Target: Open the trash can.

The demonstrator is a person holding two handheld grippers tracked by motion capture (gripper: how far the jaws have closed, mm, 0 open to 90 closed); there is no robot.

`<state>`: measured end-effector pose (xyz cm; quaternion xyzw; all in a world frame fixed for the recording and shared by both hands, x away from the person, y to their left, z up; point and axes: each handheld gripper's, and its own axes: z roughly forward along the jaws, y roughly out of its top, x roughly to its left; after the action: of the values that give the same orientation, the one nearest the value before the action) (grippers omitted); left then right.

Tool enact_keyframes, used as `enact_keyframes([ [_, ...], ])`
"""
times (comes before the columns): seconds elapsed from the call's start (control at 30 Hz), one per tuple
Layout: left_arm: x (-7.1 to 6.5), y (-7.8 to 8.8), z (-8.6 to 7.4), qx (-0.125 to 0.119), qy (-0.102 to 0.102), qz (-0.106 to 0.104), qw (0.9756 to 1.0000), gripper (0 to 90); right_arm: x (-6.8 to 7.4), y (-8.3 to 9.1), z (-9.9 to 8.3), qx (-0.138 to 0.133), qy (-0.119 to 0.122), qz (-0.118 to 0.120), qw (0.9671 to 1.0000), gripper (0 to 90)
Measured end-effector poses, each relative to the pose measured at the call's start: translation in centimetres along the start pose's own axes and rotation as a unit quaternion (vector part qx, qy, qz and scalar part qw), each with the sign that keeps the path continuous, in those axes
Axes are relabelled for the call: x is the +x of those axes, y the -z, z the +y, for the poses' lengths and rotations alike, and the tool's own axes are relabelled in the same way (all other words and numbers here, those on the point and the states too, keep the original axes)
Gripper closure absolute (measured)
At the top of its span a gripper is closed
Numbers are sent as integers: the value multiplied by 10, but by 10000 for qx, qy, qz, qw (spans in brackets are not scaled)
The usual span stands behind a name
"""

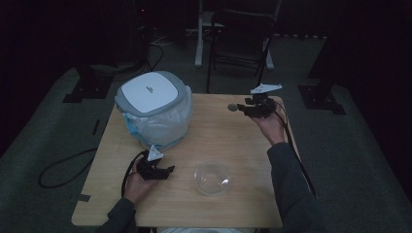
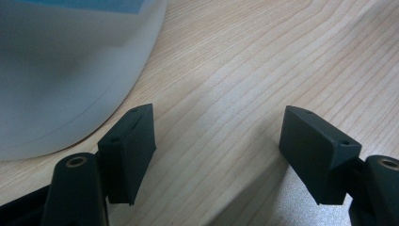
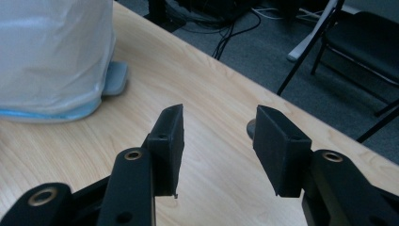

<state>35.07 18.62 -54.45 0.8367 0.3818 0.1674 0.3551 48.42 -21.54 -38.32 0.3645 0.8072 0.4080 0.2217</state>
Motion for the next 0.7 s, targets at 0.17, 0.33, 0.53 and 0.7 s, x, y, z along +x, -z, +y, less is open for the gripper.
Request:
enact_keyframes([
  [0.17, 0, 0, 0, -2, 4, -1, 10000, 283, -1, 3, 15, -121, -41, 61, 9999, 556],
  [0.33, 0, 0, 0, -11, 13, -1, 10000, 283, -3, 5, 28, -240, -107, 135, 9996, 570],
  [0.53, 0, 0, 0, -18, 18, -3, 10000, 283, -2, 4, 42, -289, -143, 178, 9993, 561],
  [0.7, 0, 0, 0, -13, 8, 0, 10000, 283, 2, 3, 55, -316, -52, 131, 9994, 551],
])
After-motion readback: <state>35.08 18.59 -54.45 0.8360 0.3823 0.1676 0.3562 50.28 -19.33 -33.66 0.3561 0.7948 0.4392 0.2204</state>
